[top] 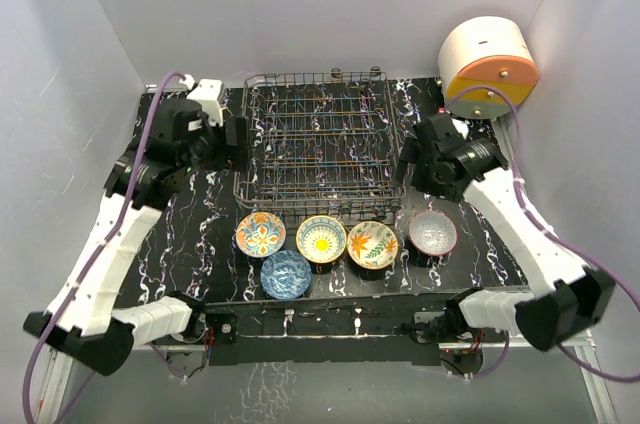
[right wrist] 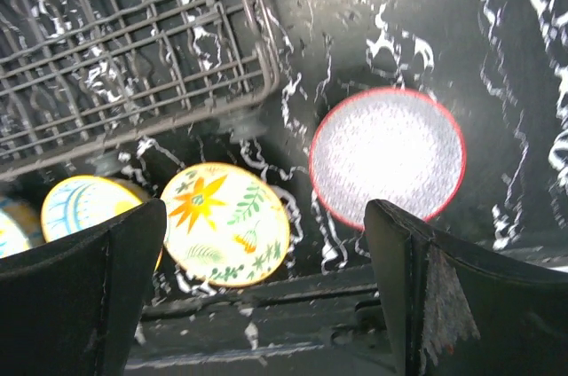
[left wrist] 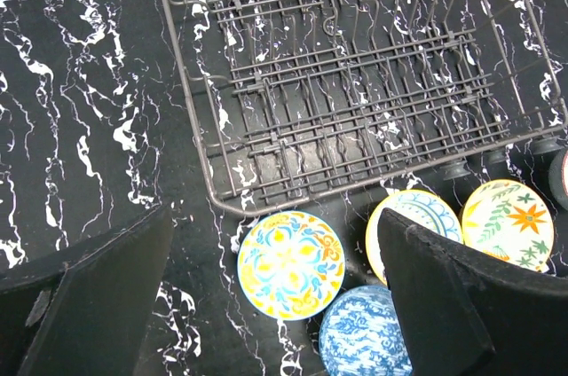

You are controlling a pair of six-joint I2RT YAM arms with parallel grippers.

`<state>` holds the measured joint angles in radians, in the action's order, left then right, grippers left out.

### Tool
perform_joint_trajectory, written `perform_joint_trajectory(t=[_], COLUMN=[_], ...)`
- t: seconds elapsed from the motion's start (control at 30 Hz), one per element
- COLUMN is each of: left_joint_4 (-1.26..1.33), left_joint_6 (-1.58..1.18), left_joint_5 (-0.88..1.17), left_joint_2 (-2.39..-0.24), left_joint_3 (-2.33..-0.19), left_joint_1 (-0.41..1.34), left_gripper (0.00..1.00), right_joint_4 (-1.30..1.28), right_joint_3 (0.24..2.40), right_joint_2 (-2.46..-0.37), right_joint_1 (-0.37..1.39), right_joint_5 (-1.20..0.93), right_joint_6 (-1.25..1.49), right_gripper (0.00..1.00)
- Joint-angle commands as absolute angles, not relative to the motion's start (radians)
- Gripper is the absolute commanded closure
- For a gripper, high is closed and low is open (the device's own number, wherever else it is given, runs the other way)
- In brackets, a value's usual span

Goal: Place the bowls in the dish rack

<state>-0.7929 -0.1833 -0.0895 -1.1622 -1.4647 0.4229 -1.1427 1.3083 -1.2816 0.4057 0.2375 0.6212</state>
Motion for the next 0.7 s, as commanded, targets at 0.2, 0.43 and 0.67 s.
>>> perform_joint_trajectory(t=[0.2, 0.43, 0.67], left_joint_4=[-0.792, -0.789, -0.779], left_joint_6=[-0.184, -0.207, -0.236], left_joint_5=[-0.088, -0.052, -0.017], left_joint_2=[-0.925, -0.875, -0.872], left_joint_3=[-1.299, -1.277, -1.285], left_joint_1=[0.428, 0.429, 0.431], left_gripper=[0.03, 0.03, 0.03], right_joint_4=[-1.216, -1.253, -1.170], right_joint_3=[0.974, 1.042, 1.003], right_joint_2=[-1.008, -1.025, -1.089], right_joint_1=[0.402, 0.402, 0.402], right_joint_5=[0.029, 0.197, 0.247], right_joint_6=[0.957, 0.902, 0.849], right_gripper=[0.12, 0.13, 0.13])
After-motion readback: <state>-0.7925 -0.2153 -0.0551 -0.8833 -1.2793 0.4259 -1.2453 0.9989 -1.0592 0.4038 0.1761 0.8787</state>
